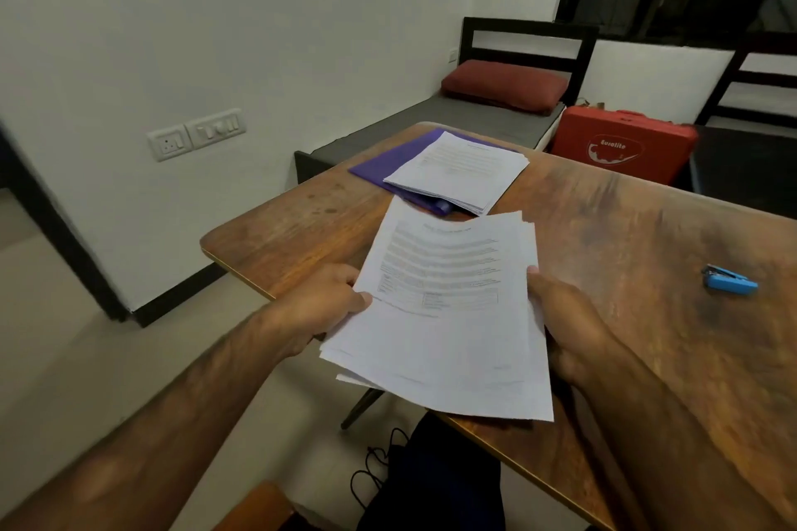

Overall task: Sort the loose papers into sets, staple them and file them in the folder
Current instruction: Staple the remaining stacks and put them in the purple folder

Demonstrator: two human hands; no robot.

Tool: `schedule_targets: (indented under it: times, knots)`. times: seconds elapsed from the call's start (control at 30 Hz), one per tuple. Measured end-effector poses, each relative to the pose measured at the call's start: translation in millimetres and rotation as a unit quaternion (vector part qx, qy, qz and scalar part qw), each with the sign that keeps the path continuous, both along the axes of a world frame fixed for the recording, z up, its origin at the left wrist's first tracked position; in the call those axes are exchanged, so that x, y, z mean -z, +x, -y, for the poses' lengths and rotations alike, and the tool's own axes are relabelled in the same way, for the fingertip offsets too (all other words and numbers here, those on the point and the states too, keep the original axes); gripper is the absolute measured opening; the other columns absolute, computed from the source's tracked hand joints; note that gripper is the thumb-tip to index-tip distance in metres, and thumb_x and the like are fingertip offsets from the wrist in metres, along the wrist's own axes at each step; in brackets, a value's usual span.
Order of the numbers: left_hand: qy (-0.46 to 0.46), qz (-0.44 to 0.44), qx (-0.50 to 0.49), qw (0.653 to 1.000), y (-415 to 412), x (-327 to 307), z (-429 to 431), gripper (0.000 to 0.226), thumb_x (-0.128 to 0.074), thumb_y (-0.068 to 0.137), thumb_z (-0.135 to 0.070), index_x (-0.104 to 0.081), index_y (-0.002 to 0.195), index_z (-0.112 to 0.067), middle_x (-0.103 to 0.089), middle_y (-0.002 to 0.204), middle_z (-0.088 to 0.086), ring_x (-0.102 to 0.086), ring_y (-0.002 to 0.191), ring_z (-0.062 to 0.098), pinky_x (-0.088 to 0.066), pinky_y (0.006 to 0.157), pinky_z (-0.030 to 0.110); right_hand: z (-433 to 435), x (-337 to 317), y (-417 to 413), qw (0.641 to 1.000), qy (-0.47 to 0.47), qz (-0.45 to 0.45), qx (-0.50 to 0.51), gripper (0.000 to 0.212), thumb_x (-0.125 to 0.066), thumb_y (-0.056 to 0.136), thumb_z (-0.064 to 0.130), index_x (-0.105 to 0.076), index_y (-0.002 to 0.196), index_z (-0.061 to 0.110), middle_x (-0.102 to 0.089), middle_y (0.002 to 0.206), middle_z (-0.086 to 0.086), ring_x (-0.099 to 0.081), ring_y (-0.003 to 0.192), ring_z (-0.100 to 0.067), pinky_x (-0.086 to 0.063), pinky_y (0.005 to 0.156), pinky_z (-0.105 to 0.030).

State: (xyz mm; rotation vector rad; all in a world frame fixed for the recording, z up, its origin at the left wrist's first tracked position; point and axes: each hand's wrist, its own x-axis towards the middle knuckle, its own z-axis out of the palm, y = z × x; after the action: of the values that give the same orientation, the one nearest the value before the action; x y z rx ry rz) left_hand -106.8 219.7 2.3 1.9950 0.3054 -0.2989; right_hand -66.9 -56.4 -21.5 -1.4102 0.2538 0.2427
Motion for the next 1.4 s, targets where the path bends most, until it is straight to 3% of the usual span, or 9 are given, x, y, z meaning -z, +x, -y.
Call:
schedule_targets:
  times: [0.1,0.23,0.3,0.5,0.67,0.73,0.83,1.2,1.4]
  knots:
    - [0.043,0.021,0.032,0.998,-2.2,0.8,6.4,0.002,-0.060,0.103,-0.019,-0.060,0.102,-0.019,-0.073,0.102,-0.006,-0.072,0.089,0.013,-0.053,0.063,0.019,-0.2,-0.3,4.2,0.998,0.053,-0.015,-0.017,0.041,-0.045,0.109,0.048,-0.073,0.121,0.021,-0.079,0.111,-0.006,-0.077,0.101,-0.030,-0.058,0.092,-0.047]
    - [0.046,0.063,0.023,0.997,-1.6,7.6,14.5,0.014,-0.066,0.100,-0.020,-0.055,0.108,-0.023,-0.069,0.107,-0.006,-0.070,0.094,0.013,-0.058,0.073,0.024,-0.7,1.8,4.7,0.998,0.000,0.034,-0.052,0.032,-0.055,0.102,-0.005,-0.065,0.130,0.007,-0.077,0.118,-0.008,-0.077,0.102,-0.028,-0.064,0.080,-0.040]
    - [0.025,0.088,-0.004,0.996,3.2,11.2,15.7,0.029,-0.071,0.097,-0.022,-0.052,0.119,-0.026,-0.070,0.113,-0.005,-0.072,0.097,0.015,-0.063,0.081,0.034,1.9,-3.2,4.3,0.996,0.001,0.077,-0.038,0.037,-0.053,0.100,-0.012,-0.065,0.129,0.008,-0.077,0.119,-0.007,-0.077,0.102,-0.026,-0.064,0.075,-0.033]
    - [-0.140,0.126,-0.008,0.982,41.4,-33.6,40.8,0.042,-0.078,0.089,-0.028,-0.056,0.124,-0.023,-0.073,0.118,-0.001,-0.075,0.099,0.019,-0.062,0.086,0.040,35.1,-54.9,10.9,0.979,0.000,0.203,-0.007,0.037,-0.059,0.100,0.003,-0.062,0.133,0.019,-0.075,0.123,-0.005,-0.074,0.110,-0.030,-0.061,0.092,-0.051]
    - [-0.310,0.208,0.000,0.928,68.7,-77.1,91.6,0.034,-0.067,0.098,-0.008,-0.057,0.128,-0.021,-0.077,0.115,0.001,-0.076,0.102,0.023,-0.062,0.091,0.044,76.6,-100.2,15.4,0.961,0.003,0.274,0.041,0.042,-0.067,0.090,0.010,-0.064,0.131,0.020,-0.076,0.121,-0.005,-0.074,0.110,-0.030,-0.062,0.090,-0.048]
    - [-0.309,0.233,0.014,0.922,72.9,-87.5,113.2,0.031,-0.059,0.101,-0.002,-0.060,0.126,-0.021,-0.077,0.114,-0.002,-0.076,0.100,0.017,-0.062,0.089,0.036,92.8,-110.0,16.7,0.957,0.015,0.287,0.051,0.047,-0.067,0.089,0.011,-0.062,0.135,0.017,-0.075,0.124,-0.006,-0.073,0.112,-0.030,-0.062,0.090,-0.044]
    - [-0.302,0.234,0.036,0.923,79.7,-82.2,133.4,0.028,-0.056,0.103,-0.005,-0.065,0.123,-0.022,-0.077,0.114,-0.003,-0.074,0.106,0.020,-0.058,0.098,0.045,110.2,-112.1,12.7,0.953,0.010,0.297,0.059,0.048,-0.066,0.086,0.015,-0.062,0.134,0.016,-0.076,0.121,-0.006,-0.075,0.108,-0.027,-0.064,0.083,-0.038]
    - [-0.270,0.207,0.070,0.938,61.0,0.1,162.2,0.033,-0.051,0.106,-0.006,-0.057,0.135,-0.020,-0.073,0.124,-0.001,-0.071,0.114,0.023,-0.055,0.101,0.052,130.5,-23.9,-8.4,0.979,-0.045,0.172,0.100,0.041,-0.077,0.088,0.014,-0.065,0.127,0.018,-0.078,0.116,-0.004,-0.076,0.102,-0.032,-0.061,0.090,-0.054]
    - [-0.250,0.266,0.031,0.930,69.1,-21.0,171.9,0.018,-0.055,0.104,-0.043,-0.058,0.122,-0.043,-0.073,0.113,-0.017,-0.073,0.102,0.009,-0.062,0.088,0.040,128.4,-55.3,-4.6,0.962,-0.097,0.236,0.097,0.042,-0.071,0.085,0.033,-0.065,0.126,0.026,-0.077,0.115,0.007,-0.075,0.102,-0.016,-0.061,0.083,-0.042]
